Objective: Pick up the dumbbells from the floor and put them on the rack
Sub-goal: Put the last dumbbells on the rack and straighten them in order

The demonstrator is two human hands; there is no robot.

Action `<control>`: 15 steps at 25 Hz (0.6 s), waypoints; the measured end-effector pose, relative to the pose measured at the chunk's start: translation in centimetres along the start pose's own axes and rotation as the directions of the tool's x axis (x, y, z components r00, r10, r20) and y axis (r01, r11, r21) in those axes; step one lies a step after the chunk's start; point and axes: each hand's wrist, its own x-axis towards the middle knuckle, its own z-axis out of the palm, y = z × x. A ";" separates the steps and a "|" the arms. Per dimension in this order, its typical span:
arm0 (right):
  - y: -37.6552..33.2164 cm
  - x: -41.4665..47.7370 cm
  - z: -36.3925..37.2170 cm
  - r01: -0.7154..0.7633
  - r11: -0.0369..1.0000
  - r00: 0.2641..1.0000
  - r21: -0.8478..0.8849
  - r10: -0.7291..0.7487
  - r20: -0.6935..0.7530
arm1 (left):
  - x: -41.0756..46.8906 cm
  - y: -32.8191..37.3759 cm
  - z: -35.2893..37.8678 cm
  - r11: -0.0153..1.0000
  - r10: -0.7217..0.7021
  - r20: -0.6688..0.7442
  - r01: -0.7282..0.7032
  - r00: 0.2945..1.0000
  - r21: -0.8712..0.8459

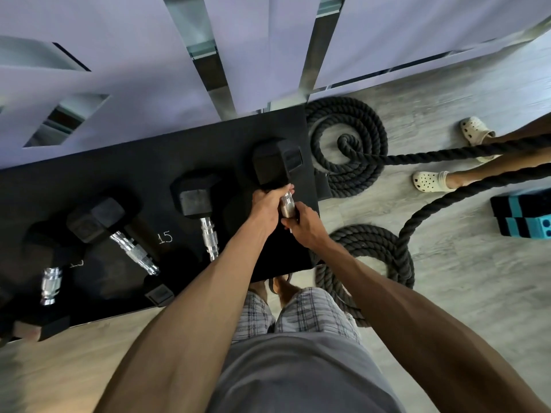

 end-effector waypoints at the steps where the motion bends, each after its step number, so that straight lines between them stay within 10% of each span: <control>1: -0.1 0.5 -0.4 -0.005 1.000 1.000 0.000 0.005 0.005 | 0.2 0.2 0.4 1.000 0.007 0.000 -0.007 1.000 0.009; 15: 3.6 0.3 -0.8 -0.077 0.996 0.990 0.035 0.072 0.119 | 1.2 -3.9 1.1 0.961 0.025 -0.021 -0.019 0.999 0.275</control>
